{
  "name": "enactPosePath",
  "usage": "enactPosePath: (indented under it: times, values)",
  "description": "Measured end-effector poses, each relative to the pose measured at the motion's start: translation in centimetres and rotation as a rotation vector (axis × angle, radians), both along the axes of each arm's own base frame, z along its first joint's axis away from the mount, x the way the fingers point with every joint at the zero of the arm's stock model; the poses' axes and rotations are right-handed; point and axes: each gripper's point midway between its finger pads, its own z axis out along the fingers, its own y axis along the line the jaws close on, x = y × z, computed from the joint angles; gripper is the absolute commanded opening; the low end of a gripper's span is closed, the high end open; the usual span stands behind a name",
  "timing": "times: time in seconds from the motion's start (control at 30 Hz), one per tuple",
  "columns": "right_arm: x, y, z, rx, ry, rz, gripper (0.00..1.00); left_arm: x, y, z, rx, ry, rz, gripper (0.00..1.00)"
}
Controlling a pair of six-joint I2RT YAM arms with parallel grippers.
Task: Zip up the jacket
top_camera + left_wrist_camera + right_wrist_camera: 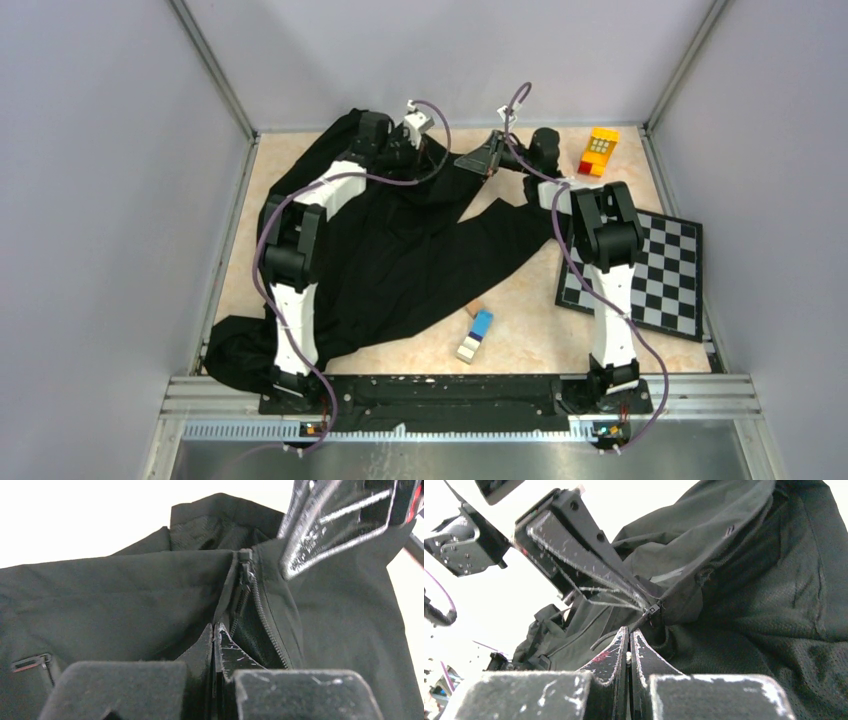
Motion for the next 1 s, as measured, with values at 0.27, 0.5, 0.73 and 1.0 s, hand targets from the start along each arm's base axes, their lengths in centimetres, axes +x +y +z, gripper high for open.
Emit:
enactPosePath:
  times: [0.27, 0.5, 0.73, 1.0]
  values:
    - [-0.8, 1.2, 1.2, 0.011, -0.1, 0.045, 0.0, 1.5, 0.8, 4.7, -0.092, 0.083, 0.081, 0.12]
    - [-1.0, 1.6, 1.4, -0.007, -0.16, 0.066, 0.0, 0.5, 2.5, 4.0, -0.231, 0.327, 0.16, 0.48]
    - [-1.3, 2.3, 0.9, -0.027, -0.172, 0.082, 0.0, -3.9, 2.6, 1.3, -0.352, 0.618, 0.225, 0.54]
    - [-1.5, 2.7, 0.7, -0.035, -0.171, 0.088, 0.0, -5.3, 1.5, 0.7, -0.442, 0.739, 0.335, 0.58]
